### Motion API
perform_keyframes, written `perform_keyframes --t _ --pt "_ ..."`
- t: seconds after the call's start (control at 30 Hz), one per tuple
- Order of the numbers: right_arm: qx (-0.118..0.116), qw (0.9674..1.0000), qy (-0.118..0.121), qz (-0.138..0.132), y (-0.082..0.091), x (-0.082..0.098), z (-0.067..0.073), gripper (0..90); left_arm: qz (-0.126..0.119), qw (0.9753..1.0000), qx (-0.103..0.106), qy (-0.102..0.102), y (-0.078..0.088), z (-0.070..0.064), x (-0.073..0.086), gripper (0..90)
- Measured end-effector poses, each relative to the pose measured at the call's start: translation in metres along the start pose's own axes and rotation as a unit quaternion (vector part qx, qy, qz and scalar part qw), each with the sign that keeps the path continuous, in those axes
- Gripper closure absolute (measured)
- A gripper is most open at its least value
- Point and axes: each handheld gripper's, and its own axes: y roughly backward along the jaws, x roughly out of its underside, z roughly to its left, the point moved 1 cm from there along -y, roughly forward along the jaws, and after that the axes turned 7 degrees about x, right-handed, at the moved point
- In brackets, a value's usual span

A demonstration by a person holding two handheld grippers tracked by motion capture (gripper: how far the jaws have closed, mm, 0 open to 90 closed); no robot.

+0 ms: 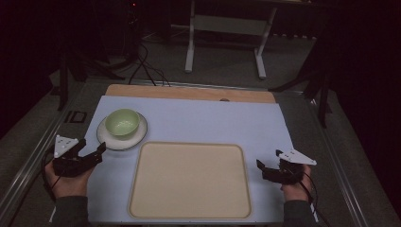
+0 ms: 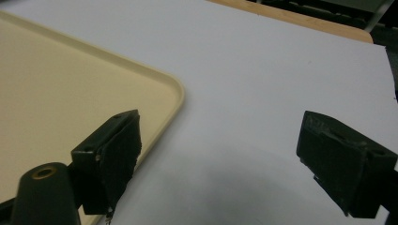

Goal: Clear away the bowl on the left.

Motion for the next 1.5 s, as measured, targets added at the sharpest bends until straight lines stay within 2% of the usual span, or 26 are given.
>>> perform_keyframes --t 0.1,0.27,0.43,0.53,0.9,1.23,1.4,1.5 --pt "0.000 1.0000 -0.001 -0.002 0.001 0.000 0.000 13.7 0.002 1.0000 0.005 0.003 -0.006 0.001 -0.002 29.7" --pt "0.001 1.0000 0.000 -0.001 0.001 0.000 0.000 13.7 0.000 1.0000 0.001 -0.003 -0.014 0.001 -0.009 30.4" --pt "0.001 1.0000 -0.002 -0.002 0.001 0.000 -0.001 13.7 -0.002 0.9999 0.002 0.013 -0.020 0.004 -0.014 30.9" --pt "0.003 1.0000 -0.004 -0.001 0.000 0.000 -0.001 13.7 -0.002 0.9999 0.000 0.014 -0.024 0.006 -0.016 30.8" --pt "0.004 1.0000 -0.005 0.000 -0.001 0.000 -0.001 13.7 -0.003 0.9999 -0.004 0.011 -0.036 0.017 -0.019 31.3" --pt "0.001 1.0000 -0.005 -0.004 -0.001 -0.001 -0.001 13.7 0.003 0.9998 -0.020 0.007 -0.049 0.022 -0.026 32.3" --pt "0.001 1.0000 -0.005 -0.006 -0.001 -0.001 -0.001 13.7 0.004 0.9996 -0.024 0.015 -0.057 0.025 -0.030 33.2" --pt "0.001 1.0000 -0.005 -0.005 -0.001 -0.001 -0.001 13.7 0.008 0.9996 -0.026 0.013 -0.061 0.027 -0.031 33.3"
